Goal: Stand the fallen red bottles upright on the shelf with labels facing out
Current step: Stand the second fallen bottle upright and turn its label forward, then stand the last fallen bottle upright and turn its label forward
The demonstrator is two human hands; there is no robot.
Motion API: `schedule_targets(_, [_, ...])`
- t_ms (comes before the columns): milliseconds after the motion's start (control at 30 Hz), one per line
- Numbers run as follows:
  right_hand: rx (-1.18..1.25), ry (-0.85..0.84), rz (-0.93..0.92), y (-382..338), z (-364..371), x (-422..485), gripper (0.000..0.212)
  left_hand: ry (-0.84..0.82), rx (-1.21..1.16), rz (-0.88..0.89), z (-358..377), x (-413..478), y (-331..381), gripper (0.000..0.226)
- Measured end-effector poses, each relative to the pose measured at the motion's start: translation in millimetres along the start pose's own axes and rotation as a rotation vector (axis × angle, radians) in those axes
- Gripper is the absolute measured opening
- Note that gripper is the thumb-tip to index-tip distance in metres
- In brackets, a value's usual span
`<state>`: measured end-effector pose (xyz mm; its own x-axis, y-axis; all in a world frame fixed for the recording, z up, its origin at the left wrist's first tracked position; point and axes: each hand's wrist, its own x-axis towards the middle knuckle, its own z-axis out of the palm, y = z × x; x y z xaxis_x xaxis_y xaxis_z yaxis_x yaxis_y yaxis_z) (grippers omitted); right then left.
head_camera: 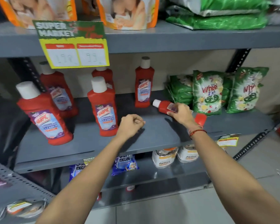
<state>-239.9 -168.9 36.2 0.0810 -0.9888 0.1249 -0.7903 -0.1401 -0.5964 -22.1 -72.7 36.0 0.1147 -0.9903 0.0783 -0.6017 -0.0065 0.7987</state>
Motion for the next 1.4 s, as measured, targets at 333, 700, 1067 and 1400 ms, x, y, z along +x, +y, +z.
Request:
schedule_targets(333, [-0.22, -0.327, 0.043, 59, -29, 40, 0.043, 0.035, -0.385, -0.469, 107, 82, 37, 0.023])
schedule_targets(700, [-0.066, -0.366, 0.08, 65, -29, 59, 0.075, 0.16, -0.803, -0.788, 142, 115, 64, 0.04])
schedule_targets(1067, [0.037, -0.406, 0.126, 59, -18, 19, 0.054, 0.223, -0.727, -0.792, 149, 91, 49, 0.042])
schedule_targets(1400, [0.648, -0.094, 0.151, 26, -3, -7, 0.063, 0.263, -0.834, -0.453, 85, 79, 53, 0.053])
